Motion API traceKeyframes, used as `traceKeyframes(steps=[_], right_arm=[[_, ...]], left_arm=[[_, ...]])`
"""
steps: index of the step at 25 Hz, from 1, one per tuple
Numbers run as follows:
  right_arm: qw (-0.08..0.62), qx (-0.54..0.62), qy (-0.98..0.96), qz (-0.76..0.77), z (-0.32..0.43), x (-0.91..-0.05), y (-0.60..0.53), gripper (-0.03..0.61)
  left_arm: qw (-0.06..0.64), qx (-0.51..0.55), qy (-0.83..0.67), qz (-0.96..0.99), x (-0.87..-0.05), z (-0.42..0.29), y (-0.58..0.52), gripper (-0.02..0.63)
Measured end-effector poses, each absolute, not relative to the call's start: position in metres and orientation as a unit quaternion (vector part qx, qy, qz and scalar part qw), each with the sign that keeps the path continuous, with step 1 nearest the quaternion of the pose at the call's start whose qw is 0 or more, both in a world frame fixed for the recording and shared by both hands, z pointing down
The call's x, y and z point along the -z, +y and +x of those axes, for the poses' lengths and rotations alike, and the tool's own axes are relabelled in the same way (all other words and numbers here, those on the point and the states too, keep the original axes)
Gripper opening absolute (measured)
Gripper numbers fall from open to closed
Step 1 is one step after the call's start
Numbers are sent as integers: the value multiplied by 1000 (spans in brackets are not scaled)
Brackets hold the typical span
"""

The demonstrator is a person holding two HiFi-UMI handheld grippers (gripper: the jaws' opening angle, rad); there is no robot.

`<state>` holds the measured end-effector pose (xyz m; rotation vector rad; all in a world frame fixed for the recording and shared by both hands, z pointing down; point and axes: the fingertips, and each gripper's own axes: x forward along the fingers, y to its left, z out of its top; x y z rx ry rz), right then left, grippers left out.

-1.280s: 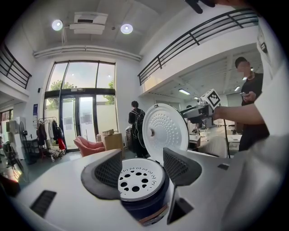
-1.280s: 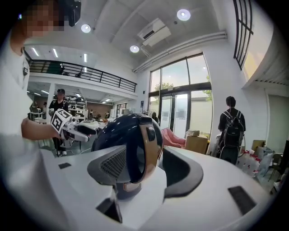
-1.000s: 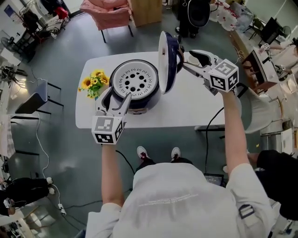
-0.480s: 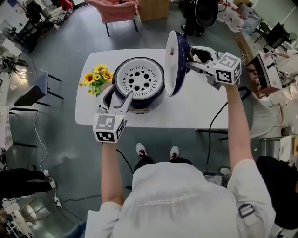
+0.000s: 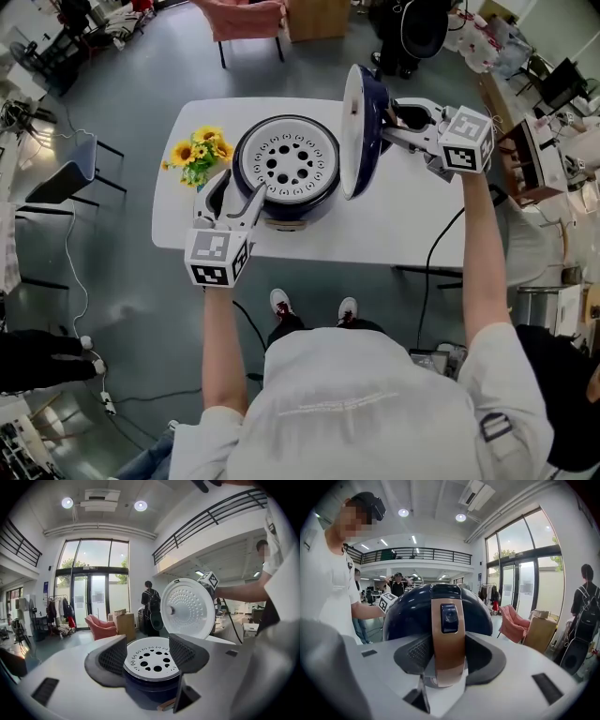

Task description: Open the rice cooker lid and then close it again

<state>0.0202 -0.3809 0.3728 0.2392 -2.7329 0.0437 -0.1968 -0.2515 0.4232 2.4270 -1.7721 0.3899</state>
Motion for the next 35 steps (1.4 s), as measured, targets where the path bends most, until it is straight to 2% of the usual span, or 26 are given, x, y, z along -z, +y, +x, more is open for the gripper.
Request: traceKeyframes(steps=[16, 23, 35], right_arm=[[292, 72, -954, 18, -89, -376, -367, 204], [358, 85, -929, -25, -149, -409, -354, 204], [475, 97, -873, -56, -201, -480, -343, 204]], left_arm=[[73, -118, -618, 774, -433, -269, -240, 296], [89, -116, -621, 770, -446, -297, -235, 296], [109, -124, -603, 780, -465, -322, -240, 296]])
